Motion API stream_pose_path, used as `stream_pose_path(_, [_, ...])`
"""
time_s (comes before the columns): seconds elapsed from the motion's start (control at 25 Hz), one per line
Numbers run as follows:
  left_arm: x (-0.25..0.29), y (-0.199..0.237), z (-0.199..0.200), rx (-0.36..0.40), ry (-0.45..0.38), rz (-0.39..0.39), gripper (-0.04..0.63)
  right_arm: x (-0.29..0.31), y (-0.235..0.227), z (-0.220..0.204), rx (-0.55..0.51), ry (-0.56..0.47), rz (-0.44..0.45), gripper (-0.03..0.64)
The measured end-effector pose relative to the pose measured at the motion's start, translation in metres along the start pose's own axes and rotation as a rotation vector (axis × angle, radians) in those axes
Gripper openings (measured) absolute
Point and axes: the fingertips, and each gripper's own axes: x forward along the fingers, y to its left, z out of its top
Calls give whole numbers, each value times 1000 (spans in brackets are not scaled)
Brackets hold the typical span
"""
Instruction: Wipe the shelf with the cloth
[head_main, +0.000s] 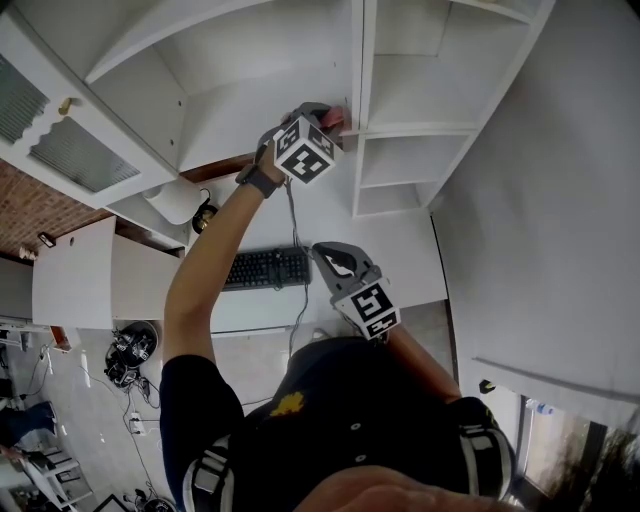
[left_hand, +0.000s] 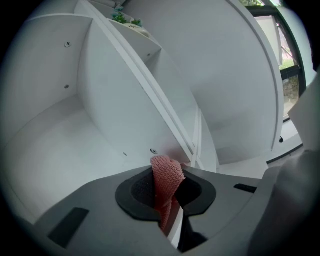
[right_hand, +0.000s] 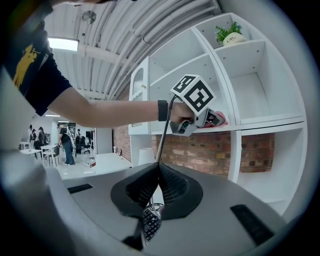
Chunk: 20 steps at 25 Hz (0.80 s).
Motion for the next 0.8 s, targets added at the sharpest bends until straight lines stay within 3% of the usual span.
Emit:
stream_pose_path(0.52, [-22,20,-33,-83,55,68,66,19,39,-3,-29,20,130,5])
stream_pose_path(0.8, [-34,29,-46,-106,61,92,66,24,49,-1,-36,19,160,5])
